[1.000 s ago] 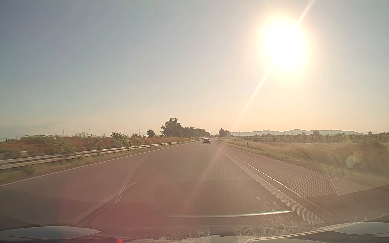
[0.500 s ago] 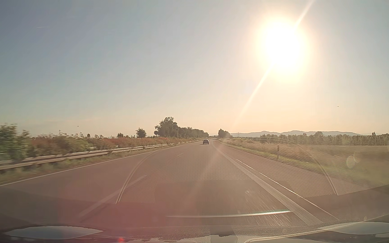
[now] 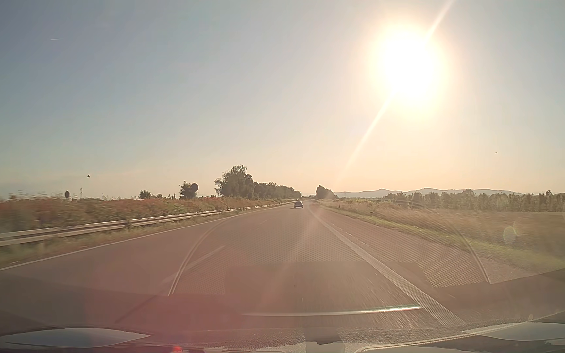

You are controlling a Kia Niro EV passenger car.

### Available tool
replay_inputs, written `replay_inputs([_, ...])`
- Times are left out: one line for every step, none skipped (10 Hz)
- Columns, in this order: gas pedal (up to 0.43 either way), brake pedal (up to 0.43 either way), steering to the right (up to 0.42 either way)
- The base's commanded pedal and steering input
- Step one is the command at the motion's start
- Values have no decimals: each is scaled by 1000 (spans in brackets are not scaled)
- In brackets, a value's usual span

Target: Follow the waypoints while adhering to traffic rules and regulations

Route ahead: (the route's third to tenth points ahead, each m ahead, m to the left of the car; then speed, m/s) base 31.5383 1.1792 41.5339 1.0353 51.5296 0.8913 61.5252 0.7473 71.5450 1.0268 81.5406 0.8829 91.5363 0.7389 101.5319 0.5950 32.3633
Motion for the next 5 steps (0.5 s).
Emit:
replay_inputs([311, 0, 3])
replay_inputs([311, 0, 3])
replay_inputs([299, 0, 2])
replay_inputs([287, 0, 2])
replay_inputs([287, 0, 2])
